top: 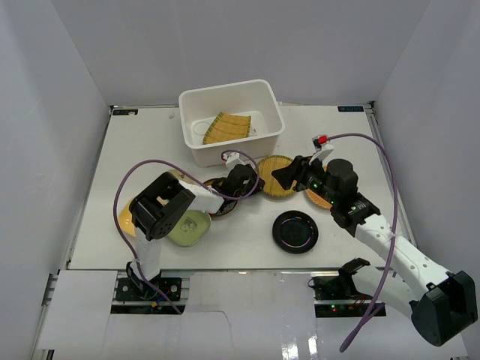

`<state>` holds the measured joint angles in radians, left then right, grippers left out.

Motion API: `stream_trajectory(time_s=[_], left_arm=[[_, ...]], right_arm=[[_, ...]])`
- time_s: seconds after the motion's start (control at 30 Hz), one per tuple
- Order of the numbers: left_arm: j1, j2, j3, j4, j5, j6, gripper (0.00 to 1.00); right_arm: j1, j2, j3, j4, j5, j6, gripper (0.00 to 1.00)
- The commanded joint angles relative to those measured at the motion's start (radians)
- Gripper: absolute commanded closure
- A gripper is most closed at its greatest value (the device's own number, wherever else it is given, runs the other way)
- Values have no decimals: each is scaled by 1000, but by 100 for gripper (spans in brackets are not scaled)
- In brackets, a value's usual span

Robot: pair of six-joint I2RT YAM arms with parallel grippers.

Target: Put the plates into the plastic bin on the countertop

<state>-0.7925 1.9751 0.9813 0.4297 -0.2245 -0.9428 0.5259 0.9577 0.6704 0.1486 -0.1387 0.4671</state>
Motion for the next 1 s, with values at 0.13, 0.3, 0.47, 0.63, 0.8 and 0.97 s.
stream_trajectory(time_s=[0.13,0.3,0.47,0.63,0.8,0.97], left_arm=[[-7,-16,-61,78,-59,-34,98],[-13,-129,-182,135,-59,-33,100],[-13,-310,-273,225,-4,-34,100],[-14,-485,-323,265,83,-28,100],[-14,-662,-300,224,143,-5,100],[47,-720,-97,-21,94,73,100]], right_arm=[[6,-117,-35,-61,-44,-28,39],[5,-175,-38,-129,-79,-48,39],[5,-221,-14,-201,-75,-71,39],[6,-283,18,-250,-61,-88,38],[5,-324,83,-316,-61,-105,38],[5,-330,123,-331,-71,-113,38]])
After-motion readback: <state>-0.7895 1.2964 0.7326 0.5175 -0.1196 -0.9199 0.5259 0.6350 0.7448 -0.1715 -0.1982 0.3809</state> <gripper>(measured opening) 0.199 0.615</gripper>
